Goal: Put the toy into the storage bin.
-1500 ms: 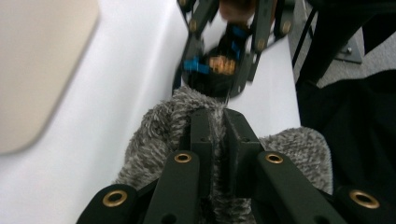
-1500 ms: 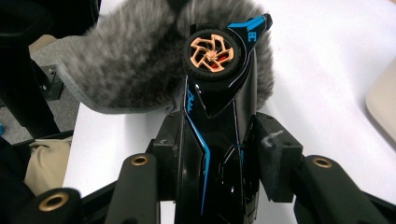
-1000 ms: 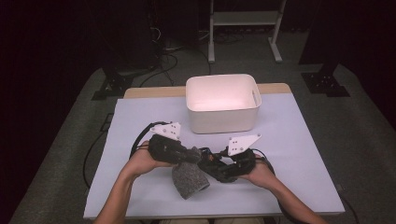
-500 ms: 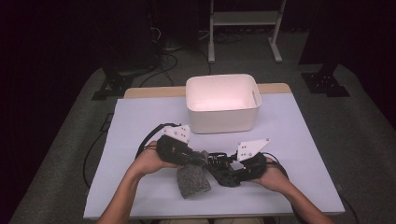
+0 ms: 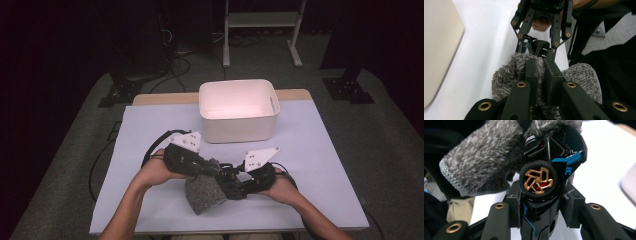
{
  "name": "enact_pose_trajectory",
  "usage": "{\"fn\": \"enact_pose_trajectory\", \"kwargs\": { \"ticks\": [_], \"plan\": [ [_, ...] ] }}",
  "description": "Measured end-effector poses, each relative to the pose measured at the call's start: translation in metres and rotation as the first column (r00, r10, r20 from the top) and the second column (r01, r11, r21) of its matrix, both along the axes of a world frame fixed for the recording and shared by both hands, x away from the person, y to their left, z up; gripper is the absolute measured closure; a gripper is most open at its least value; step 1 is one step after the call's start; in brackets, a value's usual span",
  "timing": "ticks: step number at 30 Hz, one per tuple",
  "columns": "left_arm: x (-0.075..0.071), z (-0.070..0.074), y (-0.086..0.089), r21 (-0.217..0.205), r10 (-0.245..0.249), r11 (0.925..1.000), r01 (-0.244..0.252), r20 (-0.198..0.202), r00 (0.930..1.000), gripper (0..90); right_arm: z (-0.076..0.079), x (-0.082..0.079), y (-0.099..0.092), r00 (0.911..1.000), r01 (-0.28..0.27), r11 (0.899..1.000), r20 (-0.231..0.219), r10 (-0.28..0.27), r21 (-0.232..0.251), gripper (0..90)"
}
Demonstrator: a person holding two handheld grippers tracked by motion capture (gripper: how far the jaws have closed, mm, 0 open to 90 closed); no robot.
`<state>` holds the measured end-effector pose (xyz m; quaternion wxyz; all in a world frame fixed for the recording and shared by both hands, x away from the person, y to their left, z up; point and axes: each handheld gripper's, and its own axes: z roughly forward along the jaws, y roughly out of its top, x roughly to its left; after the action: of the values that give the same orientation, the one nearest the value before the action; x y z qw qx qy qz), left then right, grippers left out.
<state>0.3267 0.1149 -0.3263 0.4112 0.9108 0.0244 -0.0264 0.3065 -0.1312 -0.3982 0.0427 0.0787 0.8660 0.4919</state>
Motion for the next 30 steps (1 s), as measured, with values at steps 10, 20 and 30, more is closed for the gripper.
{"fn": "enact_pose_trajectory", "kwargs": {
  "ticks": [10, 20, 30],
  "plan": [
    [0.0, -0.004, -0.007, 0.004, -0.011, 0.9999, 0.011, 0.002, 0.9999, 82.1, 0.005, -0.005, -0.013, 0.9997, 0.019, 0.998, 0.018, -0.018, -0.058, 55.8],
    [0.0, -0.008, -0.017, 0.009, -0.021, 0.9997, 0.021, 0.025, 0.9995, 82.2, 0.004, -0.009, -0.037, 0.9979, 0.065, 0.997, -0.002, -0.065, -0.044, 56.0],
    [-0.005, 0.031, -0.031, -0.06, -0.073, 0.9952, 0.078, 0.076, 0.9945, 82.9, 0.004, -0.011, -0.022, 0.9992, 0.034, 0.999, 0.02, -0.034, -0.026, 56.5]
  ]
}}
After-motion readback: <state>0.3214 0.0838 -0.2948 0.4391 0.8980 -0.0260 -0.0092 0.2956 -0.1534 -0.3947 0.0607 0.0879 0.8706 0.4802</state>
